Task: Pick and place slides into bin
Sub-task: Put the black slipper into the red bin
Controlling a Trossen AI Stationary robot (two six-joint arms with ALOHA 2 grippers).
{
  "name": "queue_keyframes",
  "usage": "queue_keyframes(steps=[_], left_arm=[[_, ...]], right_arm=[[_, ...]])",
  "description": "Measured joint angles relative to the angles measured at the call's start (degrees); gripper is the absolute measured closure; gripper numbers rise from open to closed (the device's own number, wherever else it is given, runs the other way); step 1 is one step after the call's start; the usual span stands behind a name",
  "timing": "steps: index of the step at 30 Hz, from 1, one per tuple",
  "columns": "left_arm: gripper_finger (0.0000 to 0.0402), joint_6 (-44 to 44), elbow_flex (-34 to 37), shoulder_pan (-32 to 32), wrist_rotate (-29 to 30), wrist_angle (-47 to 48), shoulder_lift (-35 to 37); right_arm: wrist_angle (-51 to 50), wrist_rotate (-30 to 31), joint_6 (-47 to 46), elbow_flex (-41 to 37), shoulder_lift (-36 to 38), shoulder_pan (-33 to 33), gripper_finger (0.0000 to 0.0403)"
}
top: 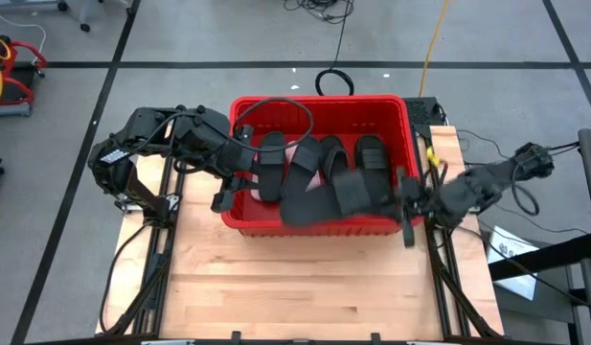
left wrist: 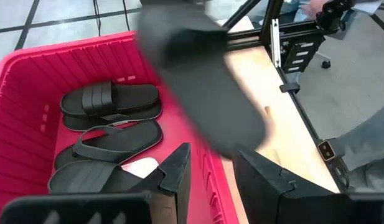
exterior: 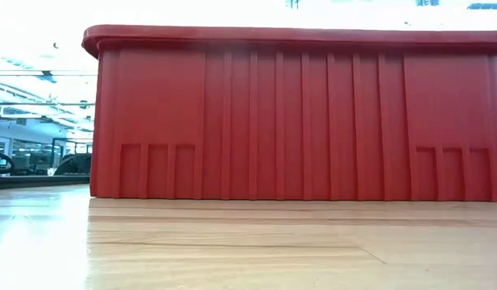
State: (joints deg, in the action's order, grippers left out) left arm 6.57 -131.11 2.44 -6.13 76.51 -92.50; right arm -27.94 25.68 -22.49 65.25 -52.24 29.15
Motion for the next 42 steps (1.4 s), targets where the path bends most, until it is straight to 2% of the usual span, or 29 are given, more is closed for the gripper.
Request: queue_keyframes(steps=[7,15,22,27,33,42], left_arm=[[0.0286,0.8,0.0,0.0,0.0,0.0,0.0],[0.0286,0.8,0.0,0.0,0.0,-0.1,0.0],[0.0286,-0.8,0.0,0.0,0.2,-2.2,0.0],[0.0286,-2.4,0.0,0.0,0.3,-3.5,0.0],[0.0286,-3.7,0.0,0.0,0.3,-3.5,0.0],[0.0286,-3.5,0.0,0.0,0.3,-3.5,0.0]], right_arm=[[-6.0,-1.4,8.8,0.0,4.7,-13.8,0.0403],[-10.9,-10.9,18.5,0.0,4.4,-29.3,0.0403],[-12.9,-22.3,32.4,0.0,0.2,-39.9,0.0403],[-17.7,-28.3,41.6,0.0,-3.6,-43.5,0.0403],[-22.3,-33.3,50.9,0.0,-6.1,-44.5,0.0403],[-25.0,-33.4,61.6,0.0,-6.3,-44.5,0.0403]])
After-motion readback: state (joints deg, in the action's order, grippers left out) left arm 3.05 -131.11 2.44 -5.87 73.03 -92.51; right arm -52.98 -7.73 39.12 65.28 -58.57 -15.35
